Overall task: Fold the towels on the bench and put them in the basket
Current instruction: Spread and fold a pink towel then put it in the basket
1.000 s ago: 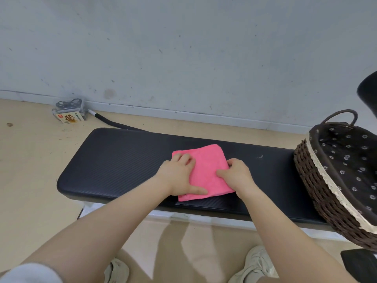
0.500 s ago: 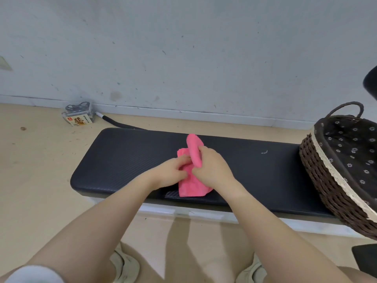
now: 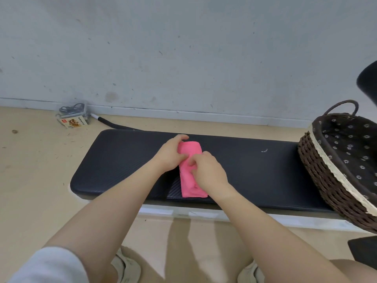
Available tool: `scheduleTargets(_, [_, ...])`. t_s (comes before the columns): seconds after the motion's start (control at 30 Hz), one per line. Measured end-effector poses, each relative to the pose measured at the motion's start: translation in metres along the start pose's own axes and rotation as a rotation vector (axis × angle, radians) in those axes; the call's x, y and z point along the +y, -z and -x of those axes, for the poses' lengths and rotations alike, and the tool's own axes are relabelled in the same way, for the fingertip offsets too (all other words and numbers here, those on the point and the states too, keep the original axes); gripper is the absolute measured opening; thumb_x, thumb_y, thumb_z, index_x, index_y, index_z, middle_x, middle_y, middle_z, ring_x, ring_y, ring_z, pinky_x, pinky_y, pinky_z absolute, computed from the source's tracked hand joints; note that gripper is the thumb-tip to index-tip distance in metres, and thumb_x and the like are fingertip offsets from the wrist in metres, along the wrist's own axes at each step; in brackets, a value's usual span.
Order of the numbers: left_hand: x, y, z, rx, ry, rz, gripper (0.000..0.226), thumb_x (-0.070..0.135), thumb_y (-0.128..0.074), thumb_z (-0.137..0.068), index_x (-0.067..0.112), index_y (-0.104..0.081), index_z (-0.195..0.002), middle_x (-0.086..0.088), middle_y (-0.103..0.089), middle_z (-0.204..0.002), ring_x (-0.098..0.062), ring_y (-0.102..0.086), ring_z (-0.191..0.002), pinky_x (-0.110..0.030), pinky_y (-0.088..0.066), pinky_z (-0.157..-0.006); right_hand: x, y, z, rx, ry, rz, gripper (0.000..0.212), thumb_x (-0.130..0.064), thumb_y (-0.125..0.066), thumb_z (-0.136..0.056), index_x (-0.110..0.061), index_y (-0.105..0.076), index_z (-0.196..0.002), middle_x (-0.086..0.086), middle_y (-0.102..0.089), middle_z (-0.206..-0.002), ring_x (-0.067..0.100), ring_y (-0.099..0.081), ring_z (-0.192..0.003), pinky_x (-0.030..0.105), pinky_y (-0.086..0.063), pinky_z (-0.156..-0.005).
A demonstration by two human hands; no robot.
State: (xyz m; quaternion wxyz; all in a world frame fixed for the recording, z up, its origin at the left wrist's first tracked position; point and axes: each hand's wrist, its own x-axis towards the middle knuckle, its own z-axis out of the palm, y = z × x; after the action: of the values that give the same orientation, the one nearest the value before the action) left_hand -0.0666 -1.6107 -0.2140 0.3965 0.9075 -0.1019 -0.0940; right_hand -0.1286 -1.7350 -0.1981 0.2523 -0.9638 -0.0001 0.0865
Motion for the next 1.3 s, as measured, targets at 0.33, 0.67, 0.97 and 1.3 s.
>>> scheduleTargets(0.33, [-0.01, 0.01, 0.003, -0.149, -0.016, -0.172, 0.079, 0.01, -0.054, -0.088, 0.03, -0.007, -0.149, -0.009, -0.028, -0.15, -0.027, -0.035, -0.132, -0.029, -0.031, -0.104, 0.017, -0.022, -0.004, -0.17, -0.177, -0.101, 0.056, -0.049, -0.067, -0.074, -0.007, -0.05, -0.108, 0.005, -0.061, -0.103, 0.026, -0.059, -0.098, 0.036, -0.049, -0.072])
scheduleTargets(0.67, [0.042, -0.015, 0.025, -0.178, -0.424, -0.523, 0.079, 0.032, -0.069, -0.079, 0.027, -0.025, -0.143, 0.006, -0.055, -0.126, -0.017, -0.053, -0.112, -0.029, -0.036, -0.098, 0.061, 0.07, 0.01, -0.105, 0.273, 0.302, 0.037, -0.021, -0.059, -0.08, -0.021, -0.051, -0.116, 0.0, -0.045, -0.112, 0.02, -0.052, -0.099, 0.033, -0.045, -0.074])
scheduleTargets(0.97, [0.125, -0.067, 0.012, -0.064, -0.182, 0.279, 0.038, 0.011, -0.074, -0.074, 0.028, -0.051, -0.099, 0.011, -0.059, -0.097, -0.006, -0.057, -0.087, -0.013, -0.048, -0.069, 0.152, 0.182, 0.028, -0.035, 0.151, 0.256, 0.08, -0.023, -0.069, -0.073, -0.034, -0.028, -0.14, 0.002, -0.055, -0.117, 0.023, -0.053, -0.104, 0.033, -0.043, -0.089])
scheduleTargets(1.3, [0.242, -0.137, -0.039, -0.232, -0.089, 0.762, 0.028, 0.006, -0.062, -0.086, 0.023, -0.041, -0.092, -0.004, -0.061, -0.105, -0.018, -0.063, -0.092, -0.036, -0.054, -0.085, 0.268, 0.258, 0.041, 0.197, -0.204, -0.971, 0.056, 0.008, -0.053, -0.085, -0.024, -0.039, -0.129, 0.003, -0.05, -0.109, 0.017, -0.055, -0.091, 0.033, -0.052, -0.073])
